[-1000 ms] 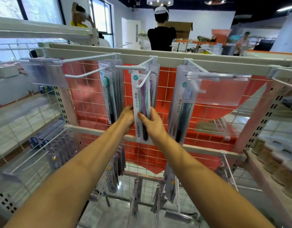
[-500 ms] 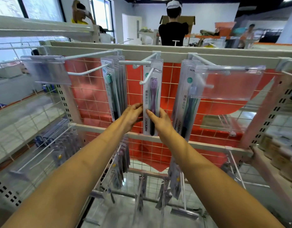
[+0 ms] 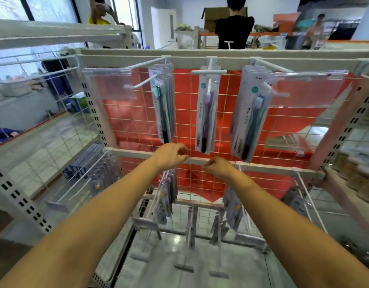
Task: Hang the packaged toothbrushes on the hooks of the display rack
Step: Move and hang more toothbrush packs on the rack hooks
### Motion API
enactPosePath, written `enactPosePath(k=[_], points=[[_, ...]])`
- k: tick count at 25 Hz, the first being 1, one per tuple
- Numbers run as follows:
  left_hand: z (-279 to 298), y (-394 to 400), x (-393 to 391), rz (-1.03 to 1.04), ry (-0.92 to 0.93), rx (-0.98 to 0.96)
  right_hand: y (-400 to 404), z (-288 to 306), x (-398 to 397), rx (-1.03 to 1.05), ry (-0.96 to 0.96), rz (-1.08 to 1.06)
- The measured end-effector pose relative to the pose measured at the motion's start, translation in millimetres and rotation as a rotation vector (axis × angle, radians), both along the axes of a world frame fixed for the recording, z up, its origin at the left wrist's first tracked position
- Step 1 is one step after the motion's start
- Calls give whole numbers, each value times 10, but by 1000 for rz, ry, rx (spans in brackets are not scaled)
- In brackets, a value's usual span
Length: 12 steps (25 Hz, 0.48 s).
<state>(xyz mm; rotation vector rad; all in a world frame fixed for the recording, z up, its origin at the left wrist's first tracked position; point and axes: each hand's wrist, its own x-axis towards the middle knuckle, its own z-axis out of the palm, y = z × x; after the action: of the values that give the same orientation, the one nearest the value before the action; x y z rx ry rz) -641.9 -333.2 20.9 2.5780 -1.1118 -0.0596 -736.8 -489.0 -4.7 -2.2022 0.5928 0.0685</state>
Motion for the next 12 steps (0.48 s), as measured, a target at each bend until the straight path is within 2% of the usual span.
enactPosePath(k=[3,6,9,12], points=[[94,206,-94,-45,-111,156,210,189,-165,-228,-45,56],[182,370,-158,-54,-153,220,393,386,-321,-435,-62,69],[300,470,-257,-43,-176,144,520,544,-524,-580,-98,51],[395,550,-433,-48,-228,2,674,630,-766,-630,-194,-18]])
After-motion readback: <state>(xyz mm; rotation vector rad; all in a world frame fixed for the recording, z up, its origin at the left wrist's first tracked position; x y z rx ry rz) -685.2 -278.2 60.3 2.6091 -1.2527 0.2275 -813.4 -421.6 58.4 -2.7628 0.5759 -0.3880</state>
